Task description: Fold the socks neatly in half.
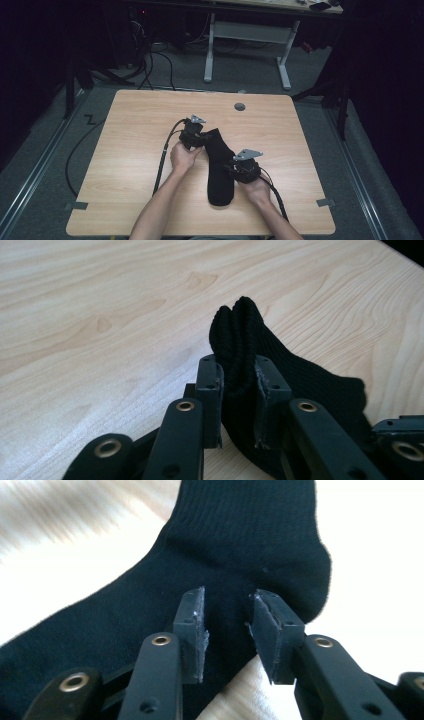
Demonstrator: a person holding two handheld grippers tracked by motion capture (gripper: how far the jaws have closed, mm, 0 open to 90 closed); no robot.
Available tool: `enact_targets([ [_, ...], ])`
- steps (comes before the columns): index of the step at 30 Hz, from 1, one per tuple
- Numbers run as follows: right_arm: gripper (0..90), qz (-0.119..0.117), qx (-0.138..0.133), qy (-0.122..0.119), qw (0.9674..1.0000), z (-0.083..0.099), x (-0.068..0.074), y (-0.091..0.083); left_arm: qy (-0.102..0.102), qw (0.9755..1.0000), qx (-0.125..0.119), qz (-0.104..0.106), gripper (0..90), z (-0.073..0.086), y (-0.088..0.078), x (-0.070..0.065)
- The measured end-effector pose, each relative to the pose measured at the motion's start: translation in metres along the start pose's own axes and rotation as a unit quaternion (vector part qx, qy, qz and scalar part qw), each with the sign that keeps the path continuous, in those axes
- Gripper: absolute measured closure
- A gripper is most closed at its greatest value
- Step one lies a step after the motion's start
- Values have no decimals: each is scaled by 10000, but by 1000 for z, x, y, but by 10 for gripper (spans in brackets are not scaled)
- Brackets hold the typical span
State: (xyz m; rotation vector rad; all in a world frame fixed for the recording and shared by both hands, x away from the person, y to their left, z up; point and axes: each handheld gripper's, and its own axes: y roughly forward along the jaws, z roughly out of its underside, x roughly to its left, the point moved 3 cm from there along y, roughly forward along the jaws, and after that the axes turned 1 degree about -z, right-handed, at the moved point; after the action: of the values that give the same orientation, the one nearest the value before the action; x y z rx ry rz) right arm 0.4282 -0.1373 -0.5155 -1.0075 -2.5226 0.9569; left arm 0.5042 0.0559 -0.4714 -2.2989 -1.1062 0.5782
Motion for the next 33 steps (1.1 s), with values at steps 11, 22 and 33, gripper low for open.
enact_targets([
  [11, 697, -159, 38, 65, 9998, -12, 8, 13, 179, 9987, -345, 343, 767, -6, -20, -6],
  [22, 681, 184, 50, 147, 9997, -21, -1, 33, 485, 9944, -446, 824, 767, -1, -41, -12],
  [33, 606, -227, -158, -147, 9995, 0, 19, -6, 564, 9941, -447, 813, 768, 3, -37, -12],
])
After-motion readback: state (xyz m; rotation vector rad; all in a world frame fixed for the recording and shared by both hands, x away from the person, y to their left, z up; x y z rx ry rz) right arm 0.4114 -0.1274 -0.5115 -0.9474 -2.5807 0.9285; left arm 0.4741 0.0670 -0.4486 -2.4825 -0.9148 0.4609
